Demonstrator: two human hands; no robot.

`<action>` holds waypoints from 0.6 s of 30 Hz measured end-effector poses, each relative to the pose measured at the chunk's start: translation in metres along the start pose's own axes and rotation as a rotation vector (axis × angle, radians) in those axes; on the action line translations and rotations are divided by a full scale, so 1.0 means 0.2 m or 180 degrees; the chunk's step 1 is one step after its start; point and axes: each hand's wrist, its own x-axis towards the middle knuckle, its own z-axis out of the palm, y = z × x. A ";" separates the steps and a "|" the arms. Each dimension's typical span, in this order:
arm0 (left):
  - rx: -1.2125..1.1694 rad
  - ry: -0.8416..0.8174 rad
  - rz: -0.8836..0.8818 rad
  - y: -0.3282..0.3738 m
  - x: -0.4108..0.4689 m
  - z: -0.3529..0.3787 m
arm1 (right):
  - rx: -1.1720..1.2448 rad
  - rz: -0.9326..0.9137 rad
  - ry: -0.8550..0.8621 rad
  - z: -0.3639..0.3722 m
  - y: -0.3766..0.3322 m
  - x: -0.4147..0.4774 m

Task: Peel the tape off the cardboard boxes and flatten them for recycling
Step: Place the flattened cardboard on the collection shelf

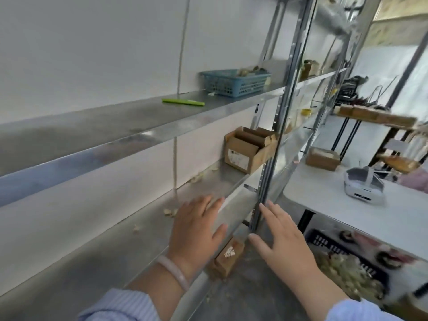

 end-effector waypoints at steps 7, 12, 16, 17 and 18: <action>-0.0199 -0.0257 -0.0061 0.04 0.43 0.47 | 0.0162 0.0497 -0.0152 0.10 0.46 0.29; -0.0235 -0.0539 -0.0137 -0.05 0.82 0.83 | 0.0227 0.0680 -0.0233 0.19 0.68 0.69; -0.0341 -0.0651 -0.0163 -0.13 1.16 1.06 | 0.0252 0.0642 -0.0365 0.21 0.82 1.05; -0.0365 -0.0652 -0.0186 -0.14 1.24 1.12 | 0.0260 0.0641 -0.0346 0.21 0.86 1.14; -0.0374 -0.0656 -0.0215 -0.15 1.32 1.17 | 0.0283 0.0657 -0.0319 0.22 0.89 1.22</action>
